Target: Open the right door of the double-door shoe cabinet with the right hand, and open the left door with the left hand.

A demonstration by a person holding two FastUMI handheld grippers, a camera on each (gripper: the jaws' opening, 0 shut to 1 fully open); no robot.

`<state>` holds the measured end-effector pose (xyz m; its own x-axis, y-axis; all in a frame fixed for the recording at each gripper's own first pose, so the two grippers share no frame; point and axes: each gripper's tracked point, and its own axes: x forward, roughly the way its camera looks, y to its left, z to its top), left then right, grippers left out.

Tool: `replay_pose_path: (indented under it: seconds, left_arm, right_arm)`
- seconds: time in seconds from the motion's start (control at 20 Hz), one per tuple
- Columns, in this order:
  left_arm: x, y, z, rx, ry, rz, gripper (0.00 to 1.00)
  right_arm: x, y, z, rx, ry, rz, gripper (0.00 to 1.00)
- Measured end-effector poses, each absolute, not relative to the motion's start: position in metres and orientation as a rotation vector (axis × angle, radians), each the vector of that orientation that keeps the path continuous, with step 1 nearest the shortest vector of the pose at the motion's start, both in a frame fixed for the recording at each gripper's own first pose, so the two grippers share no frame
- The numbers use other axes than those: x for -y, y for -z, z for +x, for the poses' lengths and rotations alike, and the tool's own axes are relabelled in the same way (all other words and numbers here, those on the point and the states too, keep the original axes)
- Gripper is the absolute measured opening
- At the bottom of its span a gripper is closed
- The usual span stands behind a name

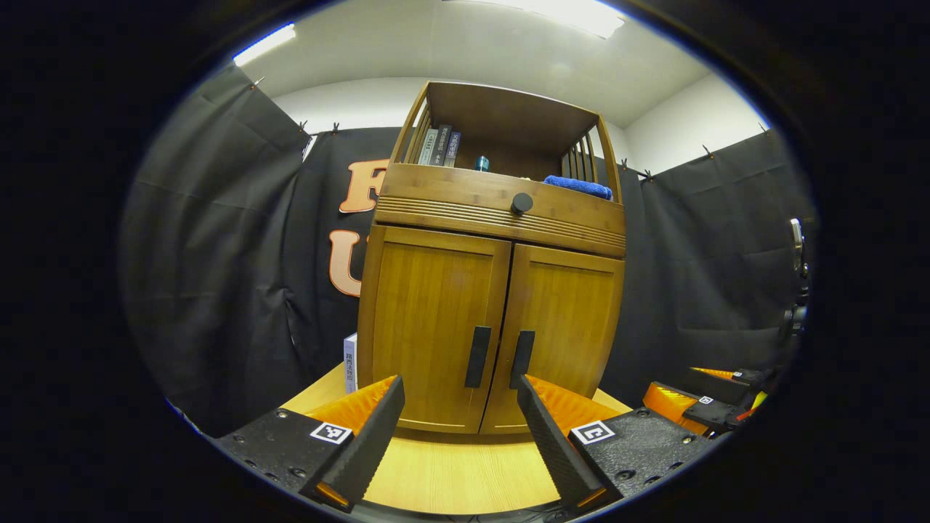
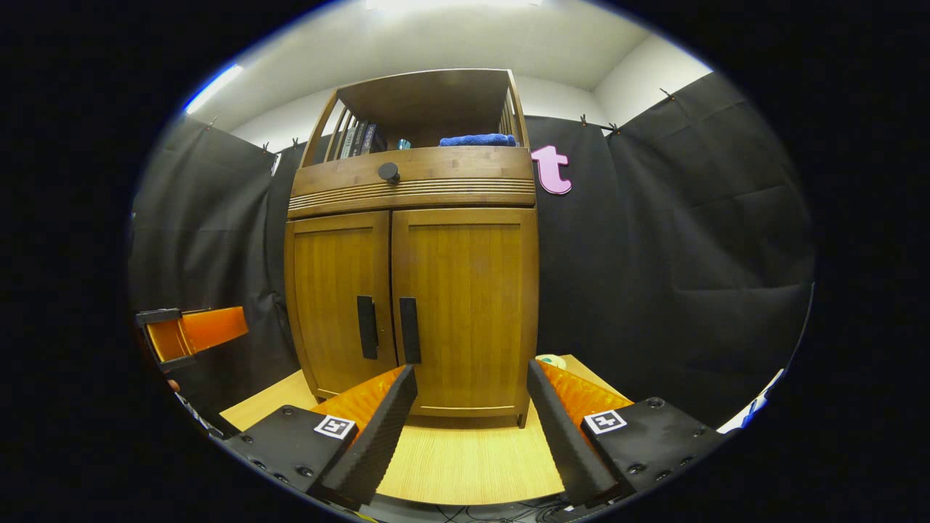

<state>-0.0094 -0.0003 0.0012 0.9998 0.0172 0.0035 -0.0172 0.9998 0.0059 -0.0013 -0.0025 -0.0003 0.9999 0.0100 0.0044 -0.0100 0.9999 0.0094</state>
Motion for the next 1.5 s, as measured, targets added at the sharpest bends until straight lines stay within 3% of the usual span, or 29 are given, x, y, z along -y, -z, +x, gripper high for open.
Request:
replay_pose_path:
  seconds: [0.4,0.45,0.55,0.65,0.7,0.75,1.1,1.15,1.2,1.25,1.3,1.35,1.4,1.5]
  left_arm:
    - [-0.022,0.003,-0.012,-0.008,-0.050,0.012,0.92]
    - [-0.026,0.003,-0.013,-0.009,-0.055,0.013,0.92]
    - [-0.035,0.003,-0.013,-0.010,-0.067,0.018,0.92]
    - [-0.046,0.004,-0.012,-0.014,-0.079,0.020,0.92]
    - [-0.051,0.005,-0.012,-0.018,-0.083,0.022,0.92]
    - [-0.056,0.005,-0.012,-0.018,-0.087,0.025,0.92]
    - [-0.095,0.008,-0.008,-0.034,-0.120,0.047,0.92]
    - [-0.101,0.009,-0.008,-0.039,-0.124,0.046,0.92]
    - [-0.108,0.010,-0.008,-0.043,-0.131,0.048,0.92]
    - [-0.115,0.011,-0.008,-0.045,-0.140,0.051,0.92]
    - [-0.123,0.012,-0.009,-0.046,-0.150,0.056,0.91]
    - [-0.130,0.012,-0.009,-0.047,-0.162,0.059,0.92]
    - [-0.139,0.013,-0.010,-0.051,-0.176,0.061,0.92]
    - [-0.154,0.016,-0.013,-0.059,-0.200,0.057,0.92]
  right_arm:
    - [-0.022,0.002,0.019,0.000,-0.048,0.005,0.99]
    - [-0.027,0.004,0.024,-0.004,-0.056,0.008,0.94]
    - [-0.038,0.006,0.036,-0.009,-0.072,0.016,0.99]
    - [-0.049,0.005,0.054,-0.008,-0.080,0.018,0.99]
    - [-0.053,0.006,0.064,-0.007,-0.080,0.016,0.94]
    - [-0.056,0.006,0.075,-0.005,-0.078,0.014,0.99]
    - [-0.087,0.008,0.157,-0.007,-0.069,-0.027,0.99]
    - [-0.089,0.010,0.167,-0.007,-0.065,-0.033,0.94]
    - [-0.093,0.010,0.176,-0.004,-0.063,-0.035,0.99]
    - [-0.099,0.011,0.187,-0.003,-0.063,-0.035,0.94]
    - [-0.104,0.013,0.198,-0.005,-0.070,-0.038,0.99]
    - [-0.107,0.013,0.208,-0.010,-0.071,-0.042,0.94]
    - [-0.110,0.014,0.218,-0.009,-0.071,-0.042,0.99]
    - [-0.112,0.019,0.233,-0.017,-0.068,-0.032,0.98]
